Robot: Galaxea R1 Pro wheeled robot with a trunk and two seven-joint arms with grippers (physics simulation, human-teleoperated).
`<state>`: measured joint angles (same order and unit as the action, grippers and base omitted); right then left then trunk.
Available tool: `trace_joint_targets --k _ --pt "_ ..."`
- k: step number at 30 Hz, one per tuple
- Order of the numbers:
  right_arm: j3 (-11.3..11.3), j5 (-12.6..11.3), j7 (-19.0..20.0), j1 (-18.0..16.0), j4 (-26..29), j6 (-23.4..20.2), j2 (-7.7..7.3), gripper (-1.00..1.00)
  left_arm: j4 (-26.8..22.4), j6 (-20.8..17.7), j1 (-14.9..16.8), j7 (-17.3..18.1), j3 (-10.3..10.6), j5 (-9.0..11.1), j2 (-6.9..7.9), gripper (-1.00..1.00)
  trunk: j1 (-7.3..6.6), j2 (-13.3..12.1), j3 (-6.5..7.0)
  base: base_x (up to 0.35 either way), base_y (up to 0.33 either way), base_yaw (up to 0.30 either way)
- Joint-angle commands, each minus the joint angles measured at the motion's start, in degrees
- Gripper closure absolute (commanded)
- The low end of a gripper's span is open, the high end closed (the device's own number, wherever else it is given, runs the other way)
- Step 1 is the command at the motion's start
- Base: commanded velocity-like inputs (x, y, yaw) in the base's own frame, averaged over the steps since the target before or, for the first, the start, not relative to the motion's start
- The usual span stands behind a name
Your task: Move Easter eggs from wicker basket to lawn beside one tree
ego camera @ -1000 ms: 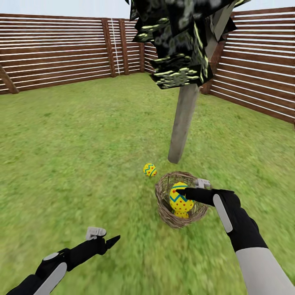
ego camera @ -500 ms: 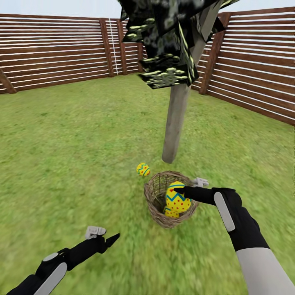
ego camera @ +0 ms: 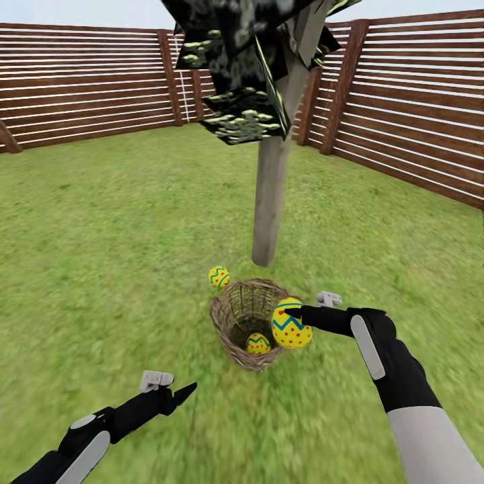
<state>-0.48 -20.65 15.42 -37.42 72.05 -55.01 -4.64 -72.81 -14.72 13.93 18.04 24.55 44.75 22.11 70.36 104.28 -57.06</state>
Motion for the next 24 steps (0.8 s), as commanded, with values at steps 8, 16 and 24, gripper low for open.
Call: trace_joint_targets --k 8,16,24 --pt "-0.05 0.45 0.4 -0.01 0.02 -0.1 -0.02 1.0 -0.03 -0.4 0.04 0.0 0.14 0.6 -0.05 -1.0 -0.01 0.02 -0.04 -0.002 -0.317 0.0" --pt "-0.09 0.73 0.23 -0.02 -0.06 0.39 -0.02 1.0 7.65 -0.57 0.06 -0.24 1.14 -11.01 -7.98 -1.0 -0.01 0.02 -0.04 0.104 -0.325 0.0" --pt "-0.16 0.97 -0.07 -0.02 -0.25 0.47 -0.1 1.0 8.22 -0.4 0.04 -0.24 1.11 -11.96 -8.66 -1.0 -0.01 0.02 -0.04 0.094 -0.318 0.0"
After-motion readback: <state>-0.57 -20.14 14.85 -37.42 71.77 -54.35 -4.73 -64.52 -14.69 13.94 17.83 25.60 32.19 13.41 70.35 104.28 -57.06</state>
